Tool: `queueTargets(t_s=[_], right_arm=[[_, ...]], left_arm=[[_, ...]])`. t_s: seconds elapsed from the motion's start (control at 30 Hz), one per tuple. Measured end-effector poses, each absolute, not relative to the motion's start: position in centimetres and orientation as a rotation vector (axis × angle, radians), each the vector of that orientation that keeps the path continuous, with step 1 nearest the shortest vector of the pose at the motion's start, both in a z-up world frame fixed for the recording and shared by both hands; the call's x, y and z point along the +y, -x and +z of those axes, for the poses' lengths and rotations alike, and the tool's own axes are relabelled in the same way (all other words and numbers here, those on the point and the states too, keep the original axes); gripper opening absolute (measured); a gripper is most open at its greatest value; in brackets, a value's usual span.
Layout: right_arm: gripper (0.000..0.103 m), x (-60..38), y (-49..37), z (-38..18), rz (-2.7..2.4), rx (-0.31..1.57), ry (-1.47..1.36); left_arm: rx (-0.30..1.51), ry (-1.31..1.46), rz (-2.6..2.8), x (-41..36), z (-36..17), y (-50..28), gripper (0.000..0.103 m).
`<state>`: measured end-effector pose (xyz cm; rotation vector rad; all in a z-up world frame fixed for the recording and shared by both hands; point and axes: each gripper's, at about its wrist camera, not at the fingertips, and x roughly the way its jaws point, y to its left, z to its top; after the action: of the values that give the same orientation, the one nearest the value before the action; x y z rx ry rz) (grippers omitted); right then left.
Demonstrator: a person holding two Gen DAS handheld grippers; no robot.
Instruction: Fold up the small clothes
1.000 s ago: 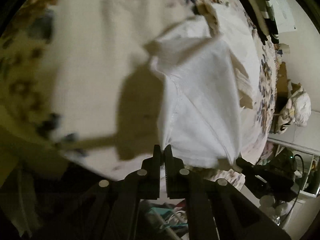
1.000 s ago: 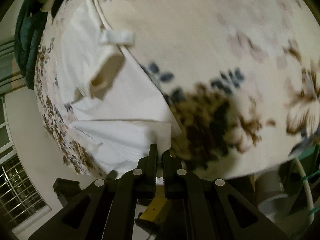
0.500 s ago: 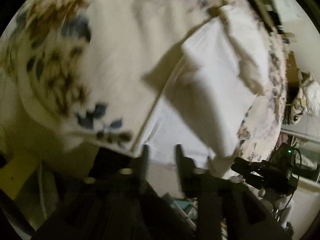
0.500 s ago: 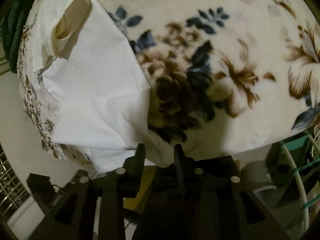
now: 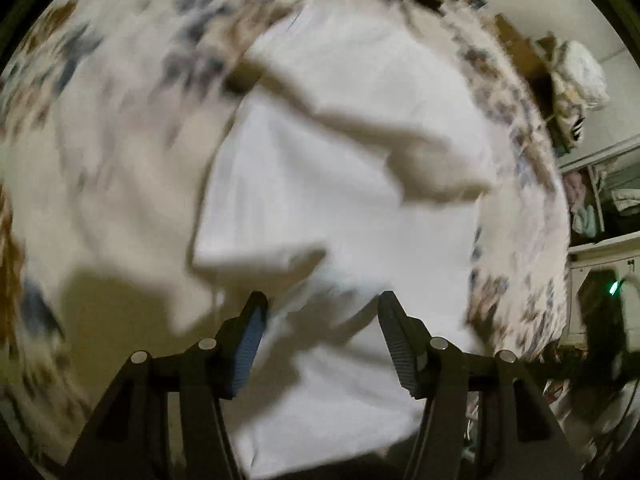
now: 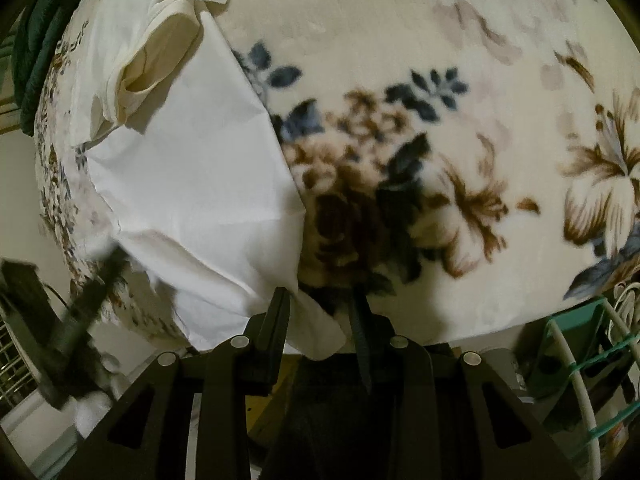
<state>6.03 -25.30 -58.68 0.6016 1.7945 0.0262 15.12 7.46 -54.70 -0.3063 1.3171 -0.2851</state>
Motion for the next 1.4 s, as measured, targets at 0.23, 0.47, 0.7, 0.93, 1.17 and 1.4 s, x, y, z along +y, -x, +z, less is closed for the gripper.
queueTargets(t_s=[0.23,0.47,0.7,0.93,1.17,1.4], right_arm=[[0.033,-24.8,-6.1,-58.7,0.020,1.787,-0.627],[0.033,-24.6,-4.6,-58.4,0.015,1.791,-0.636],[0.033,-24.6,-2.9,-58.6,0.057,1.815,-0.663],[0.033,-23.9,-2.7,-58.8,0.066,1.828,-0.634],[0.033,-23.1,-3.8,-59.0,0.076,1.826,-0.606],[0.033,-22.5,-3.9,-59.4,0.082,1.828,-0.623]], left_arm=[[1.359,0.446,-0.310,8.6,-54.7,-14.6,0.001],[1.429,0.667,-0.148,14.4,-53.9,-7.7,0.001],[1.442,0.775,-0.123,17.0,-53.6,-4.5,0.003],[1.395,0.643,-0.212,14.2,-53.8,-8.8,0.055],[1.392,0.422,-0.267,10.3,-56.0,-13.0,0.054],[1.402,0.417,-0.332,9.7,-56.5,-12.7,0.003]])
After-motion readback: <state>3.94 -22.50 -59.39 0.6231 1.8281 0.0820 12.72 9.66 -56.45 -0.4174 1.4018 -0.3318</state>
